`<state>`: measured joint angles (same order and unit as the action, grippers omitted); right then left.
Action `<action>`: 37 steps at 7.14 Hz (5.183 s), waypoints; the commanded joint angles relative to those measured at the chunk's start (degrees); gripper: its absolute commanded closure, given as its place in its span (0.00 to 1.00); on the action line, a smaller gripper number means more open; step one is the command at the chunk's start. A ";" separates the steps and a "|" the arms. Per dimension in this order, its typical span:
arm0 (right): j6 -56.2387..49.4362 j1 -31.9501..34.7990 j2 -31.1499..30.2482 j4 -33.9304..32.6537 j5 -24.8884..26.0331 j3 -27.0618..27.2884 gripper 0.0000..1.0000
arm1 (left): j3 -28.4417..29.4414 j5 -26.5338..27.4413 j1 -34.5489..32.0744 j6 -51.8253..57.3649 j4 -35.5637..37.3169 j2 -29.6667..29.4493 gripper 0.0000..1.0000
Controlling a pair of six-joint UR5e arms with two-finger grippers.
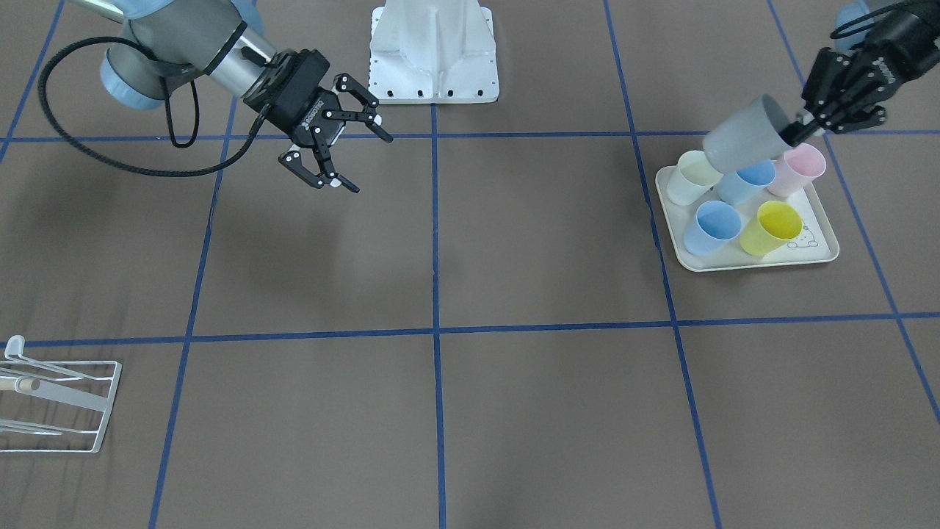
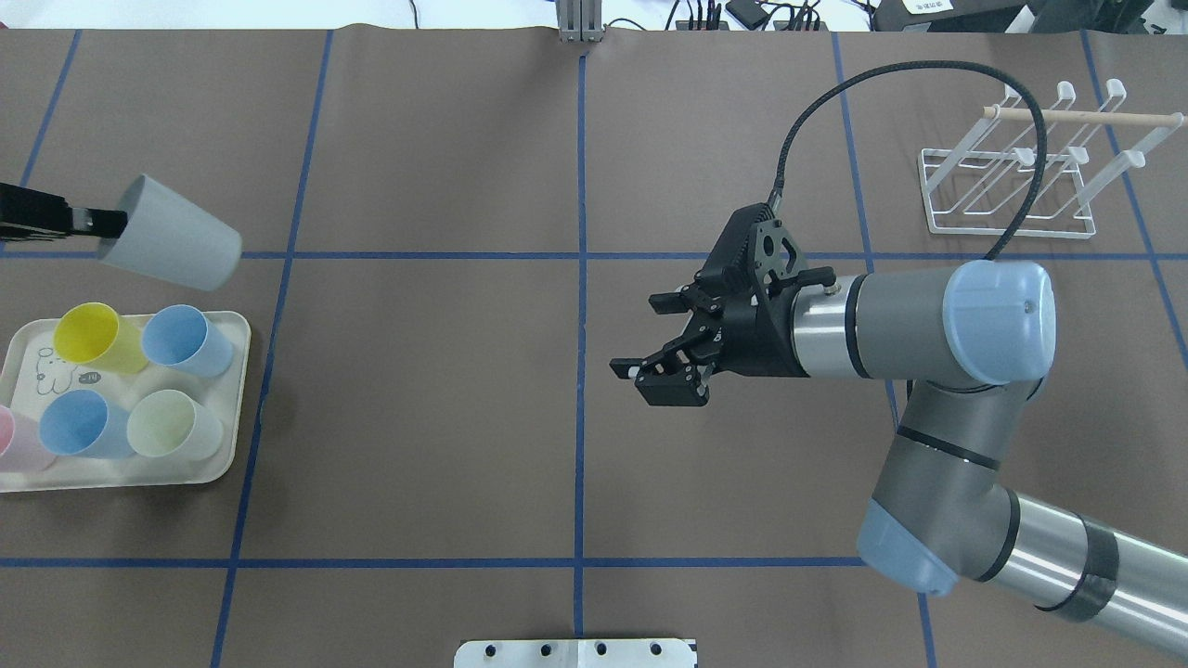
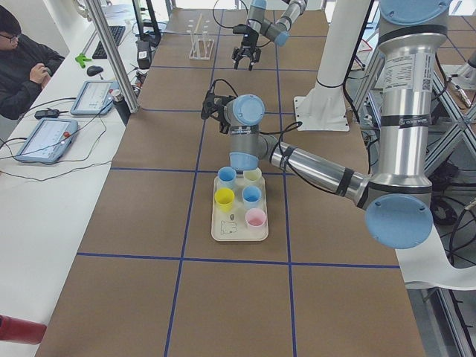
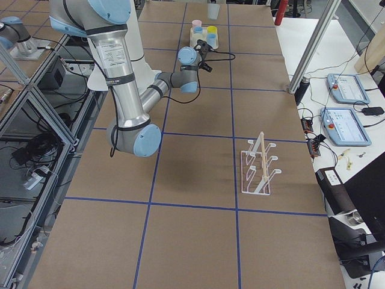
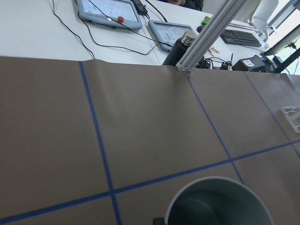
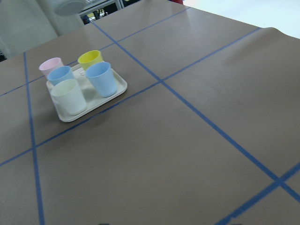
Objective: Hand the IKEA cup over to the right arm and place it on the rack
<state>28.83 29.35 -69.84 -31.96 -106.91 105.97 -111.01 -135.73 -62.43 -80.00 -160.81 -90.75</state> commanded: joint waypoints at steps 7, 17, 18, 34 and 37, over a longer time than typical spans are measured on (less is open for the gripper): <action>-7.55 -9.04 3.22 12.00 12.08 -4.01 0.02 | 0.44 22.88 28.13 -14.05 0.23 -13.57 1.00; -7.56 -9.04 3.92 15.95 12.60 -5.16 0.12 | 3.87 23.06 30.70 -13.52 0.23 -15.34 1.00; -7.56 -9.04 3.92 15.96 12.60 -5.25 0.12 | 3.87 23.06 30.70 -13.52 0.23 -15.42 1.00; -12.70 3.67 -1.09 -19.71 18.32 -2.28 1.00 | 3.51 8.40 -1.15 37.72 2.68 16.01 0.00; -35.77 14.04 -0.92 -47.93 18.23 6.77 1.00 | 4.31 3.39 -13.21 59.55 12.95 17.62 0.00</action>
<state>2.87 38.92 -71.04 -68.24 -88.61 109.33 -106.96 -130.27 -70.80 -28.64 -151.62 -73.79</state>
